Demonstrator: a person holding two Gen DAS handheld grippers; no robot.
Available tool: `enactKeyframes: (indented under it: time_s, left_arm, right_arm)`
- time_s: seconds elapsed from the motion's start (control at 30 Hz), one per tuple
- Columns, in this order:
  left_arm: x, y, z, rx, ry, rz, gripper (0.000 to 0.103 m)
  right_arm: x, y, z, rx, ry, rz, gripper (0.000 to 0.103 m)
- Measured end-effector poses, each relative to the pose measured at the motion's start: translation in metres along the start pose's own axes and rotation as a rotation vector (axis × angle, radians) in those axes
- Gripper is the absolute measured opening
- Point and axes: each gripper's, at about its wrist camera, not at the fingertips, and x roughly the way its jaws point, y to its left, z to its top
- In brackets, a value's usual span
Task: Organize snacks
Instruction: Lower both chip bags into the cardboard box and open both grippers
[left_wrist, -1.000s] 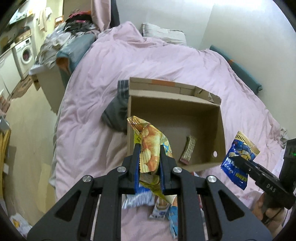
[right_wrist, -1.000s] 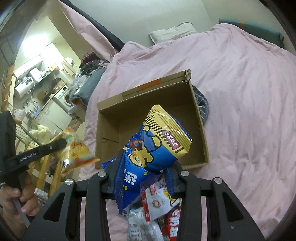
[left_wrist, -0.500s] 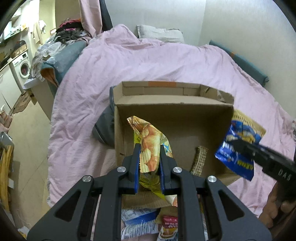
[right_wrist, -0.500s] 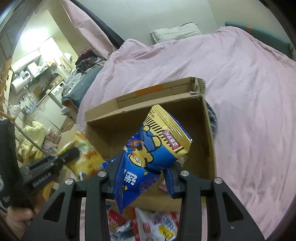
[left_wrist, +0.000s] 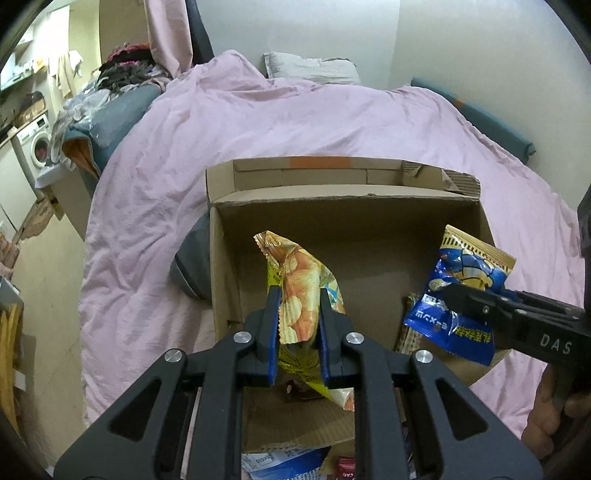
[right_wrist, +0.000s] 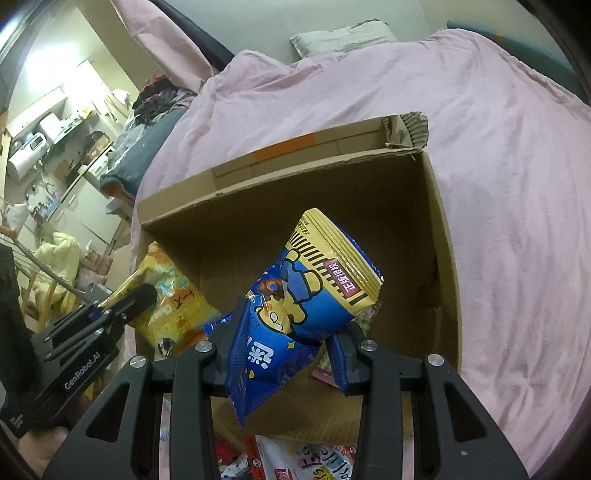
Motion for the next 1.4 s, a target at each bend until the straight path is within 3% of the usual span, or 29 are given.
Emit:
enactKeyframes:
  time_s: [0.13, 0.53, 0.9, 1.03, 1.07, 1.13, 1.17, 1.2, 1.23, 1.3, 1.4]
  left_arm:
    - [0.003, -0.001, -0.003, 0.027, 0.012, -0.002, 0.014]
    - [-0.001, 0.005, 0.000, -0.021, -0.008, -0.003, 0.017]
    - [-0.007, 0.006, 0.002, -0.031, -0.021, 0.001, 0.018]
    - [-0.007, 0.007, 0.001, -0.040, -0.017, -0.002, 0.020]
    - [-0.008, 0.008, 0.002, -0.044, -0.019, 0.000, 0.022]
    - [-0.010, 0.009, 0.003, -0.051, -0.029, 0.013, 0.052]
    - [-0.012, 0.010, 0.003, -0.056, -0.039, 0.020, 0.060]
    - [-0.015, 0.010, 0.003, -0.058, -0.054, 0.035, 0.073]
    - [-0.017, 0.010, 0.003, -0.056, -0.067, 0.046, 0.079]
    - [-0.020, 0.008, 0.004, -0.041, -0.083, 0.054, 0.081]
    - [-0.019, 0.006, 0.004, -0.032, -0.079, 0.051, 0.081]
  right_arm:
    - [0.004, 0.002, 0.000, 0.009, 0.018, -0.004, 0.040]
    - [0.013, 0.006, -0.002, 0.001, 0.059, 0.015, 0.042]
    - [0.011, 0.005, 0.001, 0.013, 0.038, 0.036, 0.044]
    - [0.006, 0.002, 0.001, 0.023, 0.023, 0.044, 0.050]
    - [0.005, 0.002, 0.002, 0.025, 0.014, 0.046, 0.052]
    - [0.002, 0.002, 0.003, 0.026, -0.002, 0.046, 0.063]
    - [0.000, 0.002, 0.003, 0.026, -0.010, 0.040, 0.068]
    - [-0.002, 0.002, 0.004, 0.029, -0.028, 0.023, 0.081]
    - [-0.004, 0.002, 0.004, 0.031, -0.044, 0.006, 0.090]
    - [-0.008, 0.000, 0.005, 0.030, -0.073, -0.045, 0.096]
    - [-0.008, -0.004, 0.006, 0.036, -0.069, -0.062, 0.097]
